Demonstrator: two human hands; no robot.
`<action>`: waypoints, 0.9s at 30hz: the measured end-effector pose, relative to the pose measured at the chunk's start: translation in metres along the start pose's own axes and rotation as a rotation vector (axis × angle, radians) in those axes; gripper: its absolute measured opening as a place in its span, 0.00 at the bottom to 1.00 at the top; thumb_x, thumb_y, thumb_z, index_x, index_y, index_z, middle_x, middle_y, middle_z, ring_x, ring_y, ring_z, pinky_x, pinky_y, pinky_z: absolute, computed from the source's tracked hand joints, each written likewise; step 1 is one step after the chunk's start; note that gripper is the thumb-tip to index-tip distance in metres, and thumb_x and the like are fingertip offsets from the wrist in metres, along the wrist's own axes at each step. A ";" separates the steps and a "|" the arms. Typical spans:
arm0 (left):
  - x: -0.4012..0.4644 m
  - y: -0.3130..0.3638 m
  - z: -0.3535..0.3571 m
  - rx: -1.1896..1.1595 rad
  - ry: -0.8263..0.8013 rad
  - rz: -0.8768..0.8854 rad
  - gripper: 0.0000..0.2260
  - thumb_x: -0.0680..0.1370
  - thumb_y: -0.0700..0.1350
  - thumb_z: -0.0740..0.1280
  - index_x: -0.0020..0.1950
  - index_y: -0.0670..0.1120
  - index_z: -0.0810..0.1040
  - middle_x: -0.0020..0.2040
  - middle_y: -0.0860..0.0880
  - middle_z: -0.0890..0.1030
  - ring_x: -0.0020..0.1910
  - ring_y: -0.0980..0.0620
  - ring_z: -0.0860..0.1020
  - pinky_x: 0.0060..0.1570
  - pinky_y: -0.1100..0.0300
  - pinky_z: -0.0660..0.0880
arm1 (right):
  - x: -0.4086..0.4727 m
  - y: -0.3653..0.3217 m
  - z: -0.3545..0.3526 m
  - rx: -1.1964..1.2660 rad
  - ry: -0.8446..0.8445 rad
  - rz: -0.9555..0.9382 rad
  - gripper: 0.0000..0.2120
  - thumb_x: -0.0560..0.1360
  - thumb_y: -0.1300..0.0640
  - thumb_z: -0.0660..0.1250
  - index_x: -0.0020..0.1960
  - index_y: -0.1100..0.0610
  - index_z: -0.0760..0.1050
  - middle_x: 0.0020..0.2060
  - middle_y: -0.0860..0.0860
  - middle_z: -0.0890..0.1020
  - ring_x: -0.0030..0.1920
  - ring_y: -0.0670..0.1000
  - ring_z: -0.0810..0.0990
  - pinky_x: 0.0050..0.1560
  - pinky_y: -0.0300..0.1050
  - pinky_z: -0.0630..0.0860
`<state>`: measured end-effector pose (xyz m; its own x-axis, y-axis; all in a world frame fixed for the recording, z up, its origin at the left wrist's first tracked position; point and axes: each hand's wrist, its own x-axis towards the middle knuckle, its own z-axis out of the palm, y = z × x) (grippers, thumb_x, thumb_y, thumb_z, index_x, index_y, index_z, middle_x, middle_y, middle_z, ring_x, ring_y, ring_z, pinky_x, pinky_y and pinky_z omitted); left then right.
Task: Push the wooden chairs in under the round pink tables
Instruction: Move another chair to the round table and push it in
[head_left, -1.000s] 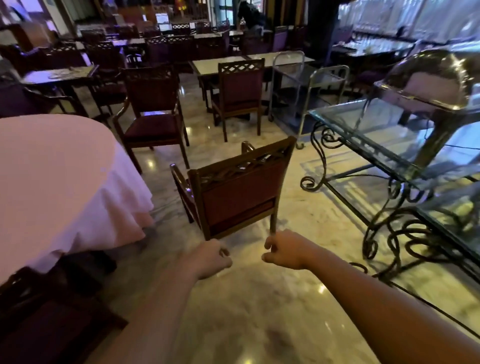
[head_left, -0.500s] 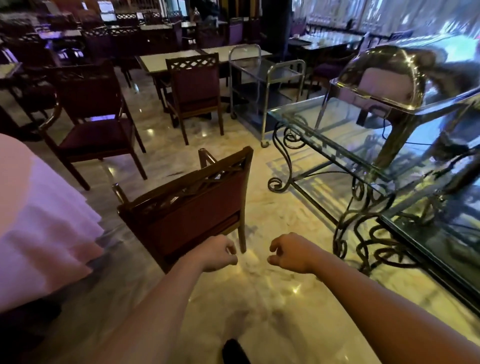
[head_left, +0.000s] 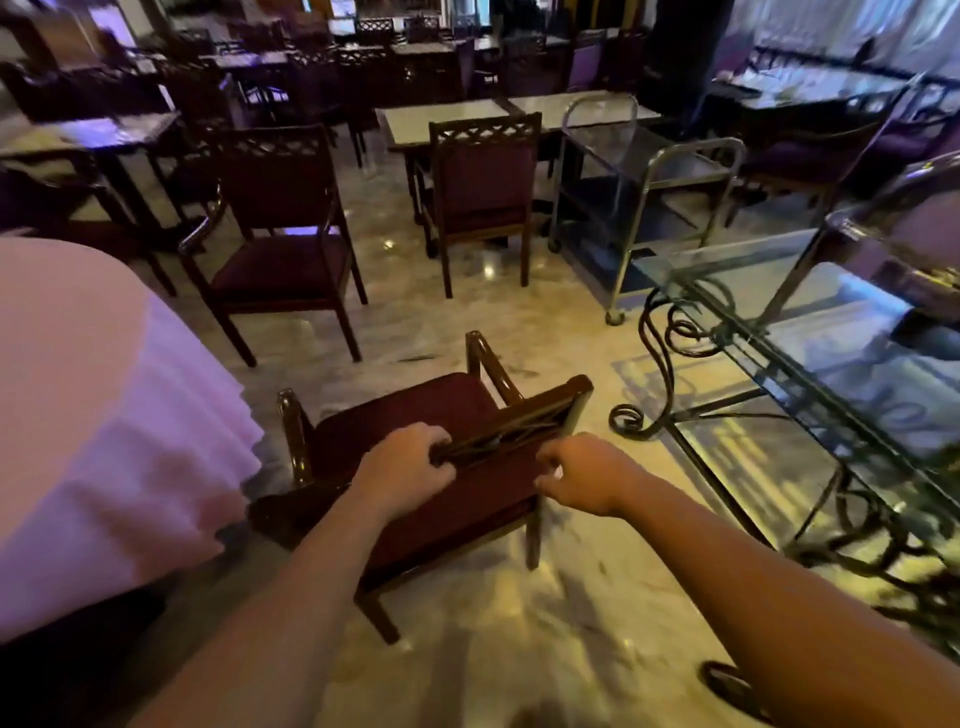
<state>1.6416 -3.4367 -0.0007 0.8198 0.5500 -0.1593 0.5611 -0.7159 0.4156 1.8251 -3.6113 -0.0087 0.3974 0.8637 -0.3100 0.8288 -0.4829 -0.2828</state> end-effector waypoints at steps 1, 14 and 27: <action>0.006 -0.006 -0.002 0.002 0.013 -0.026 0.18 0.77 0.53 0.70 0.66 0.52 0.79 0.61 0.53 0.78 0.61 0.50 0.77 0.58 0.49 0.77 | 0.014 0.003 -0.004 -0.019 0.009 -0.033 0.18 0.79 0.45 0.66 0.65 0.52 0.78 0.57 0.53 0.83 0.59 0.57 0.80 0.54 0.50 0.78; 0.025 -0.083 0.010 0.168 -0.227 -0.584 0.10 0.72 0.57 0.70 0.47 0.54 0.82 0.46 0.53 0.83 0.46 0.52 0.82 0.50 0.52 0.81 | 0.160 0.027 -0.012 -0.389 -0.179 -0.441 0.20 0.76 0.43 0.67 0.64 0.51 0.74 0.56 0.53 0.78 0.58 0.57 0.78 0.55 0.52 0.77; 0.022 -0.067 0.022 0.218 -0.019 -0.584 0.09 0.74 0.47 0.70 0.53 0.55 0.83 0.44 0.54 0.79 0.52 0.48 0.82 0.44 0.56 0.73 | 0.178 0.030 0.000 -0.423 -0.126 -0.435 0.19 0.72 0.37 0.65 0.53 0.50 0.79 0.43 0.49 0.79 0.48 0.56 0.82 0.45 0.48 0.76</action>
<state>1.6245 -3.3862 -0.0522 0.3715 0.8707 -0.3223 0.9262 -0.3718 0.0633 1.9205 -3.4718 -0.0725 -0.0403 0.9322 -0.3596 0.9990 0.0313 -0.0308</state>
